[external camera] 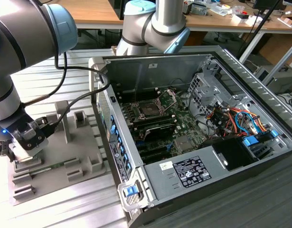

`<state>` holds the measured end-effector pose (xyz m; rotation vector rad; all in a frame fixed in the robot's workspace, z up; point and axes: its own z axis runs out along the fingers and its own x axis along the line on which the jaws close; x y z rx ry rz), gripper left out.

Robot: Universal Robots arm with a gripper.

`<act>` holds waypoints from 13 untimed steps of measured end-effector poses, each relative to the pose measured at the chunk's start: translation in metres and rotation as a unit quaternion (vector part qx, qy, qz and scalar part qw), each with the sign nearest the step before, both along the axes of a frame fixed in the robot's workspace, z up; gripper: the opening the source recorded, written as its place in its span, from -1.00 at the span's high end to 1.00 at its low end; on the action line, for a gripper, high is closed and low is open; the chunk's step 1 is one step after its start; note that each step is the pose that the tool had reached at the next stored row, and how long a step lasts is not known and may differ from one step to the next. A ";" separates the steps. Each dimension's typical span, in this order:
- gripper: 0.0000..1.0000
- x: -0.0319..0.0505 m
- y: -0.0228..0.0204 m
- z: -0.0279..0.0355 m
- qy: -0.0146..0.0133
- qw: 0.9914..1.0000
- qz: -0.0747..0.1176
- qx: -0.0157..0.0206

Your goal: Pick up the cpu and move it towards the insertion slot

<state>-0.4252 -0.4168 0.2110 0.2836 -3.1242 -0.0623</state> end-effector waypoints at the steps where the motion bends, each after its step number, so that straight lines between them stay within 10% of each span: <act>1: -0.09 0.0000 0.0000 0.0014 0.000 1.000 0.000 0.000; 13: -0.09 0.0000 0.0000 0.0122 0.000 1.000 0.000 0.002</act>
